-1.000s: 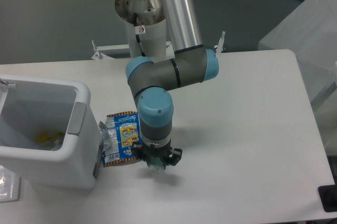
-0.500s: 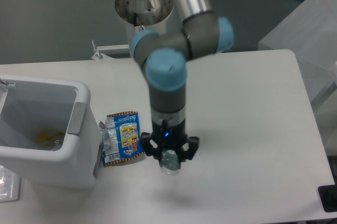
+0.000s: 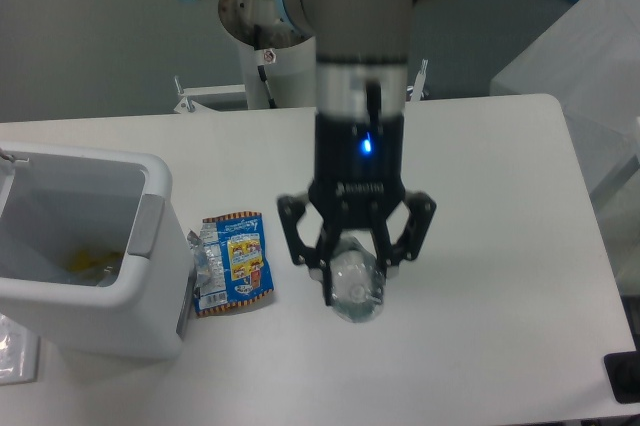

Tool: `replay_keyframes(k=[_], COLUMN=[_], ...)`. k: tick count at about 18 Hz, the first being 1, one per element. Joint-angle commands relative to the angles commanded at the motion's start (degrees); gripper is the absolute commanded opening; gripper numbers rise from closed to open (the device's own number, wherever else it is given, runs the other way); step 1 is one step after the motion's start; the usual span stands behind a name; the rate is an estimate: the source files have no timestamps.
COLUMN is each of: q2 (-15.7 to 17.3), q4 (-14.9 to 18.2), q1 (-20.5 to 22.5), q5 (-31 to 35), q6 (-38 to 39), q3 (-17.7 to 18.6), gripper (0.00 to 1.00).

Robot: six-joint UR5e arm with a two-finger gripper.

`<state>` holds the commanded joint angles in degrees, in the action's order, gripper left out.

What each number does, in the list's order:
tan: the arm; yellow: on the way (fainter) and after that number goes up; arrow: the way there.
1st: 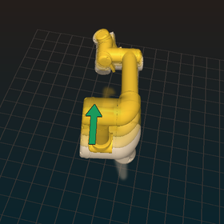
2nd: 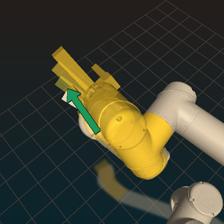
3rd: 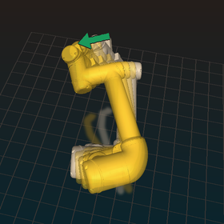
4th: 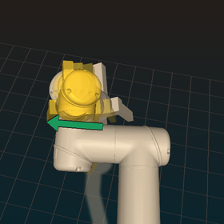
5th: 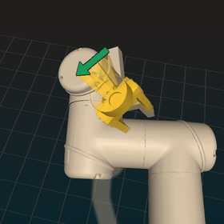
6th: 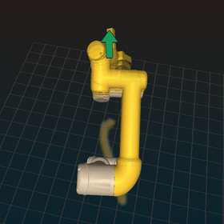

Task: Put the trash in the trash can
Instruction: 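Lift the bottle and carry it over the white trash bin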

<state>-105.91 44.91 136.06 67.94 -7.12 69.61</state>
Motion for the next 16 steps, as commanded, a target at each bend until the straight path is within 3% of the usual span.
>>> replay_keyframes(k=[7, 11, 16], q2=[1.76, 3.42, 4.05], q4=[0.09, 0.0, 0.0], q1=[-10.01, -13.44, -16.96], q5=[-0.53, -0.36, -0.27], q6=[0.7, 0.97, 0.97], q3=[2.37, 6.67, 9.05], gripper=[0.5, 0.5, 0.51])
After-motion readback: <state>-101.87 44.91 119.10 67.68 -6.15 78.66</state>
